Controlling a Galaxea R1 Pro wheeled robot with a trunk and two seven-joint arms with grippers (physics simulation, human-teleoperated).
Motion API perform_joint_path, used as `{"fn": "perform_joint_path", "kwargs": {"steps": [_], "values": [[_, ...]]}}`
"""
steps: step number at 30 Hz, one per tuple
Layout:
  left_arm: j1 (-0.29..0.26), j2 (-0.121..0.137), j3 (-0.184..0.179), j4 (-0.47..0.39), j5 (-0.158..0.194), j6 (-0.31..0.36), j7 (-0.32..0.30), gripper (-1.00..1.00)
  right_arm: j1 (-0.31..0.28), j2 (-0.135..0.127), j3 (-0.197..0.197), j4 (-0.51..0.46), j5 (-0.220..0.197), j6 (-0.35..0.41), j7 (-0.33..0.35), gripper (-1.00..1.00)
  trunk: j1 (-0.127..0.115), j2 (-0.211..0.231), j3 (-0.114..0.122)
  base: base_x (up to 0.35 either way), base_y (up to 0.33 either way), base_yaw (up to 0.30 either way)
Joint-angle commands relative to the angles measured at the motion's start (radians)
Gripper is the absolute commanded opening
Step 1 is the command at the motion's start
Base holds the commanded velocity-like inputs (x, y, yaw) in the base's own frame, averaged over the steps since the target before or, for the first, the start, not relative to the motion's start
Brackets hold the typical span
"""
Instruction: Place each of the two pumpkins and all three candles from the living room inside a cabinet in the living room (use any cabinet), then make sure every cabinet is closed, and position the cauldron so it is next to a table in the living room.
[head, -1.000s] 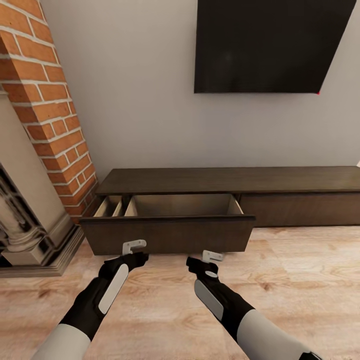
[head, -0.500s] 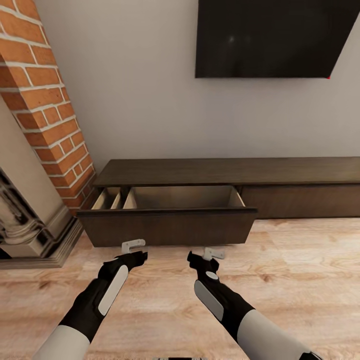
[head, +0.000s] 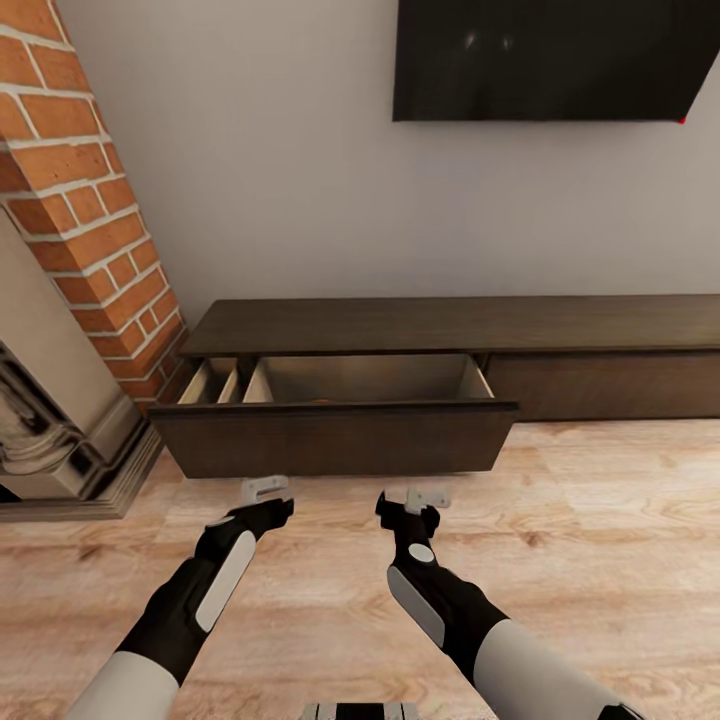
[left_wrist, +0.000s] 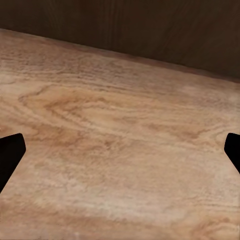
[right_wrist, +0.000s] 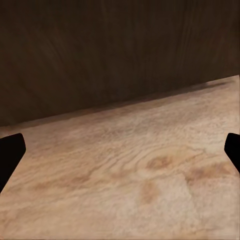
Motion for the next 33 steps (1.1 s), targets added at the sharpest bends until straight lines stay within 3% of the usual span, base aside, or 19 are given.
{"fn": "perform_joint_path", "kwargs": {"steps": [1,6,11,24,29,31,33], "values": [[-0.001,0.002,-0.002,-0.002,0.010,-0.001,0.009,1.00,-0.001,-0.001,0.006,0.000,-0.009,-0.009,-0.005,1.00,0.000,-0.001,-0.005,0.000,0.000,0.000],[0.000,0.004,-0.002,-0.004,0.010,-0.032,0.010,1.00,-0.001,-0.001,0.006,0.004,-0.008,-0.011,-0.005,1.00,0.002,-0.002,-0.024,0.000,0.000,0.000],[0.000,0.004,0.002,-0.004,0.011,-0.072,0.012,1.00,-0.001,0.000,0.007,0.038,-0.006,-0.011,0.003,1.00,0.002,-0.002,-0.024,0.003,0.000,0.000],[-0.002,0.006,0.013,-0.003,0.012,-0.081,0.012,1.00,-0.001,0.001,0.008,0.046,-0.005,-0.018,0.007,1.00,0.002,-0.002,-0.024,0.211,-0.030,0.000],[-0.002,0.006,0.010,-0.003,0.009,-0.133,0.012,1.00,-0.001,0.001,0.011,0.046,-0.005,-0.114,0.006,1.00,0.002,-0.002,-0.024,0.019,-0.001,0.000],[-0.001,0.006,0.009,-0.003,-0.003,-0.170,0.012,1.00,-0.001,0.000,0.012,0.046,-0.005,-0.128,0.006,1.00,0.002,-0.002,-0.024,0.003,0.000,0.000],[0.000,0.005,0.007,-0.003,-0.039,-0.220,0.012,1.00,-0.001,0.001,0.013,0.046,-0.004,-0.135,0.006,1.00,0.002,-0.002,-0.024,0.004,0.000,0.000]]}}
